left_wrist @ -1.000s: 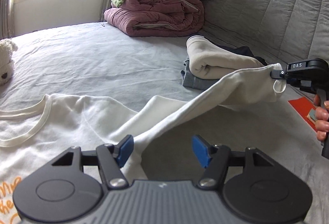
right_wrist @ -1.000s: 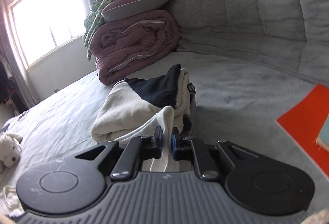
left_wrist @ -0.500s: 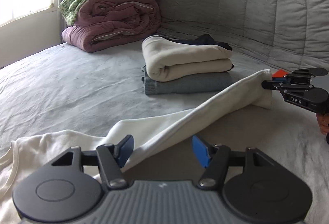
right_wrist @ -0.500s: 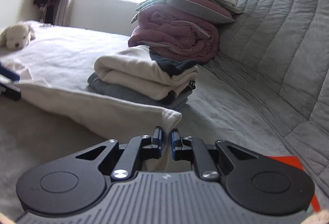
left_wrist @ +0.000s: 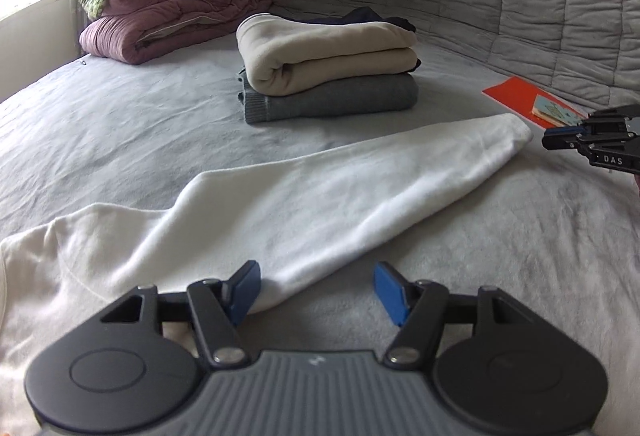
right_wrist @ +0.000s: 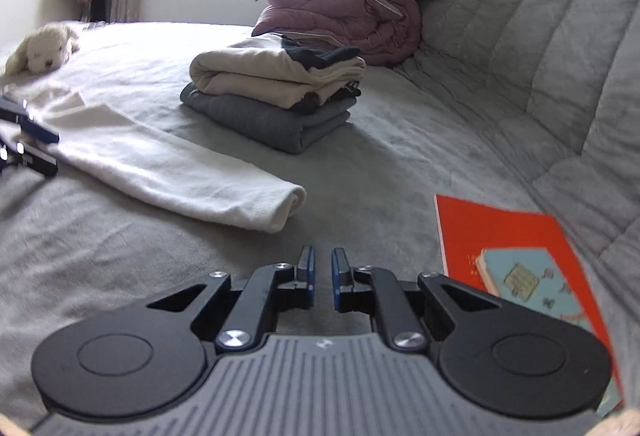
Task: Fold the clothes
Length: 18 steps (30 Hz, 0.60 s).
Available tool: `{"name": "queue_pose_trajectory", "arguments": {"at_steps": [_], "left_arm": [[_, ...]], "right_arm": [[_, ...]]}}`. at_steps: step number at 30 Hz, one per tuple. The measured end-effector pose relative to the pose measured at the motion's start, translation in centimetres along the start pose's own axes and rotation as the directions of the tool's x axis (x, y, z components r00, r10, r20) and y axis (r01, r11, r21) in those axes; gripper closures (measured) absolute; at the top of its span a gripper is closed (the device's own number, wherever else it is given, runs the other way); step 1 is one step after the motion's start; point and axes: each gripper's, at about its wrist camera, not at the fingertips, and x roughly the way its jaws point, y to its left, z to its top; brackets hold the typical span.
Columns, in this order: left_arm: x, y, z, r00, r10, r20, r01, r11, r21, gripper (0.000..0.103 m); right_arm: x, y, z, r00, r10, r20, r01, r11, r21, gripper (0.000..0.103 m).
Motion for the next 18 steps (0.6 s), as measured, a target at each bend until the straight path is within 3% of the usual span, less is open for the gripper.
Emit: {"name": "queue_pose_trajectory", "arguments": {"at_steps": [3,7,8,10,14,18], "left_arm": [[0.0,-0.4,-1.0,0.999,0.022,0.049,-0.022,1.000,-0.002,0.037],[0.0,-0.6,-1.2,0.997,0.037,0.072,-0.037,0.999,0.006,0.036],[0.0,-0.6,-1.2,0.997,0.036,0.073,-0.036,0.999,0.003,0.036],[0.0,-0.4,-1.2,0.997,0.032,0.074,-0.032,0.999,-0.003,0.035],[0.1,-0.3,-1.3,0.997,0.028,0.077,-0.028,1.000,-0.010,0.035],[0.1,-0.3,-1.3,0.997,0.026,0.079,-0.025,1.000,-0.013,0.035]], "right_arm": [[0.7,-2.7,0.7,0.991,0.132,-0.006,-0.126,0.954,0.272,0.086],[2.0,-5.6,1.2,0.958,0.287,0.030,-0.253,0.789,0.560,0.066],[2.5,-6.1,1.2,0.948,0.317,0.038,-0.273,0.745,0.609,0.065],[3.5,-6.5,1.2,0.933,0.356,0.041,-0.289,0.677,0.677,0.063],[5.4,-6.6,1.2,0.913,0.404,0.048,-0.302,0.593,0.747,0.063],[7.4,-6.4,1.2,0.909,0.414,0.051,-0.291,0.541,0.789,0.063]]}}
